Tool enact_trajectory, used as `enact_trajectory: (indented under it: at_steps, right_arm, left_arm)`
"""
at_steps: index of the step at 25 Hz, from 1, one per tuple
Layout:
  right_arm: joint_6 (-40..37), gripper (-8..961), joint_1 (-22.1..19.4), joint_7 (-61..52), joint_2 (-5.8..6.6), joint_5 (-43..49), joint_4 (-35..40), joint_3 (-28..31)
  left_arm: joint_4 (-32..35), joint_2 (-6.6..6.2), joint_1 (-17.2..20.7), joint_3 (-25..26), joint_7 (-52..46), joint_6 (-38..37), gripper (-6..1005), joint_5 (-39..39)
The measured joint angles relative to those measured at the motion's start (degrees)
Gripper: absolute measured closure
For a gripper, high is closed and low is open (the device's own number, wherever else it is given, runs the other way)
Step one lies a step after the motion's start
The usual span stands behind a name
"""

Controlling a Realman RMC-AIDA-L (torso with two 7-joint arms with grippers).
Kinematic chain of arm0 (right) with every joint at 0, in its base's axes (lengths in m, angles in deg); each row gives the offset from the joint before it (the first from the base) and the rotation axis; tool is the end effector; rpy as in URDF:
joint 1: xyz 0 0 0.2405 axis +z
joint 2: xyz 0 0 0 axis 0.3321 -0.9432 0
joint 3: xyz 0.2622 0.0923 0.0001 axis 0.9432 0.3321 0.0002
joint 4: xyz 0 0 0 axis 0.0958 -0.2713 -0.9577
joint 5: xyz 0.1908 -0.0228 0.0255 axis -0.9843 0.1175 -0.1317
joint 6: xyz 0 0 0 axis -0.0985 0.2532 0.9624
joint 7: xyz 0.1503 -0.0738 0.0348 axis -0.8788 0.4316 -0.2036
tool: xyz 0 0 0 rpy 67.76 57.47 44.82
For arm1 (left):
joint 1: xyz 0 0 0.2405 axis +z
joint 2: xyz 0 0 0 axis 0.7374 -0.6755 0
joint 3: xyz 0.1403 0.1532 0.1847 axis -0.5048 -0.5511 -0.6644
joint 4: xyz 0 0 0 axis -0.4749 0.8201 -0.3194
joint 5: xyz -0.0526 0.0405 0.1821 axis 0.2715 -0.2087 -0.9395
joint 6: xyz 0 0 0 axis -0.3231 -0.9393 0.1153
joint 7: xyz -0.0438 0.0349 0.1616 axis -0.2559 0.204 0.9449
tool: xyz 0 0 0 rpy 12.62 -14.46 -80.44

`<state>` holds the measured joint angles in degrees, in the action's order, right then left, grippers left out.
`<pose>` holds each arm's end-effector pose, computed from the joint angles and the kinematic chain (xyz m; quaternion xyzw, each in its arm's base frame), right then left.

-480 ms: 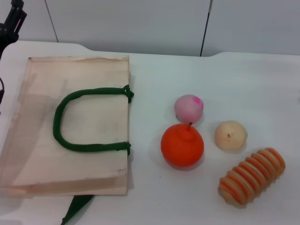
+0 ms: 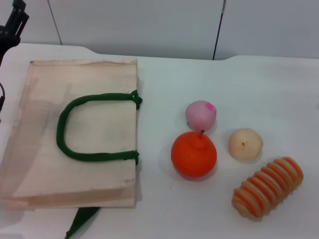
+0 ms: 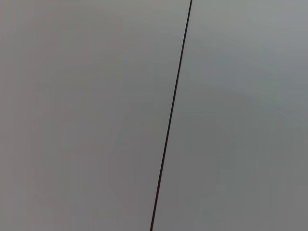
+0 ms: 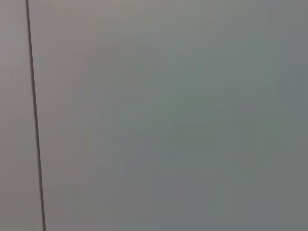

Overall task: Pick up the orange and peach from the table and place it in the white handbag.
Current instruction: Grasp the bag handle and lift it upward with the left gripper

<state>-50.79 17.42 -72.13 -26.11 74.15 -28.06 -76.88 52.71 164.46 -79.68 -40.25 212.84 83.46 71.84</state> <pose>0.2992 0.4193 0.0373 -0.6514 0.2357 0.3943 0.6039 -0.3064 0.3850 0.0643 -0.6013 -0.2117 -0.4681 0.6120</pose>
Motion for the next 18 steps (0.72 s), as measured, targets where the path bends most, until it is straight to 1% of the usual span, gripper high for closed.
enact_trajectory:
  at_steps: [8, 11, 12, 13, 16, 18]
  right_arm:
    - [-0.25, 103, -0.22, -0.08, 0.0, 0.19, -0.33, -0.07]
    - [-0.3, 103, -0.26, -1.38, 0.0, 0.3, 0.0, -1.32]
    - [-0.39, 103, -0.31, -3.82, 0.07, 0.34, 0.79, -3.51]
    - [-0.39, 103, -0.31, -3.82, 0.07, 0.34, 0.79, -3.51]
    - [-0.58, 103, -0.57, -9.56, 0.23, 0.44, 3.88, -9.03]
    - [-0.71, 103, -0.93, -13.81, 0.24, 0.5, 6.73, -13.08]
  left_arm:
    - [-0.18, 0.04, -0.51, -0.59, -0.22, -1.65, 124, -0.84]
    - [-0.44, 0.15, -1.1, -0.71, -0.38, -3.2, 124, -1.6]
    - [-0.49, 0.14, -1.2, -0.74, -0.61, -3.63, 124, -2.13]
    - [-0.54, 0.14, -1.29, -0.76, -1.0, -4.1, 124, -2.78]
    - [-0.54, 0.04, -1.28, -0.79, -2.75, -4.62, 123, -3.66]
    - [-0.18, -0.09, -1.28, -0.83, -5.71, -5.72, 123, -4.68]
